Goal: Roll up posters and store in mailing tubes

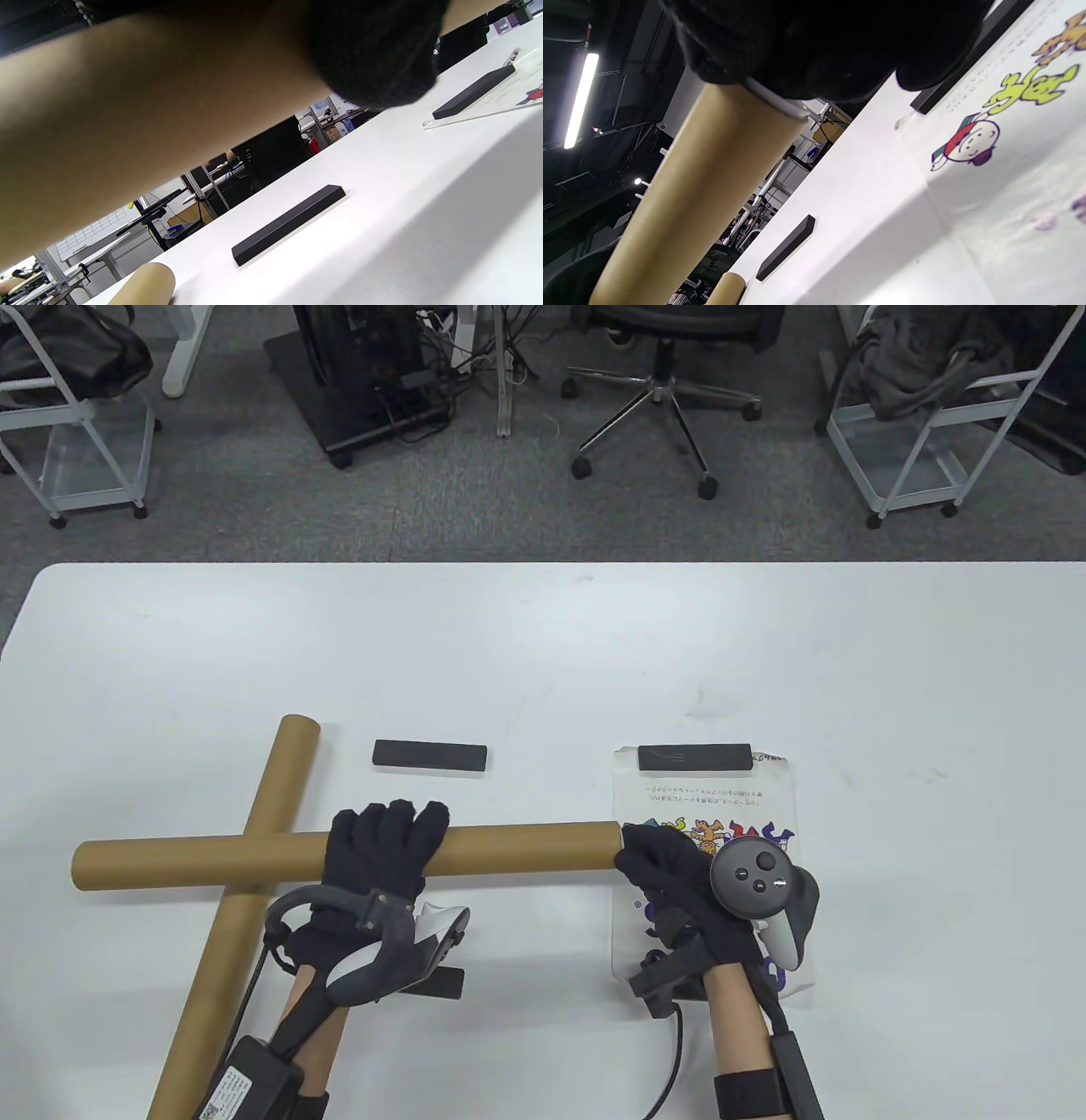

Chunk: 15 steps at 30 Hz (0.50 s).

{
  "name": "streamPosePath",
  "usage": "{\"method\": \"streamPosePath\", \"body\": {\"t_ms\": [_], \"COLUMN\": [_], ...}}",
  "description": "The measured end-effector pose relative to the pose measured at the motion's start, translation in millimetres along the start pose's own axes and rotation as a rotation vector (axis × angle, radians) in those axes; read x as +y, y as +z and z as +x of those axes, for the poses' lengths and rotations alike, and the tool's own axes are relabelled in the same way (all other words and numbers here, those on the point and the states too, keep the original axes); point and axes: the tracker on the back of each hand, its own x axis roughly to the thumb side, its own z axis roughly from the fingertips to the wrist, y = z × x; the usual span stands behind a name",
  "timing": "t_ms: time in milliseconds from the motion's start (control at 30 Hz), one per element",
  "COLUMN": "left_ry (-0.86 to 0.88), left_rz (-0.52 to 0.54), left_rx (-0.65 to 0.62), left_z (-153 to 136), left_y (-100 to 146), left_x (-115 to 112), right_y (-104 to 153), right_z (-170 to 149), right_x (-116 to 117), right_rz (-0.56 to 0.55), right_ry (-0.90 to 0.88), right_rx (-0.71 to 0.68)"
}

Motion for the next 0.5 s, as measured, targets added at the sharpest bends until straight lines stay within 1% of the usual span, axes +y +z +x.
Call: {"method": "streamPosePath", "body": {"t_ms": [100,167,300,400,500], "left_ry": [0.005,-0.012,0.004,0.008,-0.003], "left_rz": [-0.006,0.018,-0.018,-0.023,-0.025], "left_rx": [0.009,0.031,0.055,0.053,0.050], "left_z": [-3.3,-9.3,-20.0,-19.9,-17.9], "left_y": [-0.3,1.3,2.7,2.5,1.4], "left_x": [-1.6,-6.6,-13.6,-13.8,-12.3], "right_y": [0.0,1.2,1.5,-0.5,-1.6], "right_z": [-1.2,-5.8,-7.0,-3.8,-1.2], "right_x": [-0.5,-4.5,-6.2,-0.8,-1.5], "right_rz": [0.009,-0.020,-0.026,-0.015,-0.020], "right_ry": [-0.002,0.007,-0.005,0.009,0.020], "right_rx": [0.001,0.025,0.032,0.026,0.037]}}
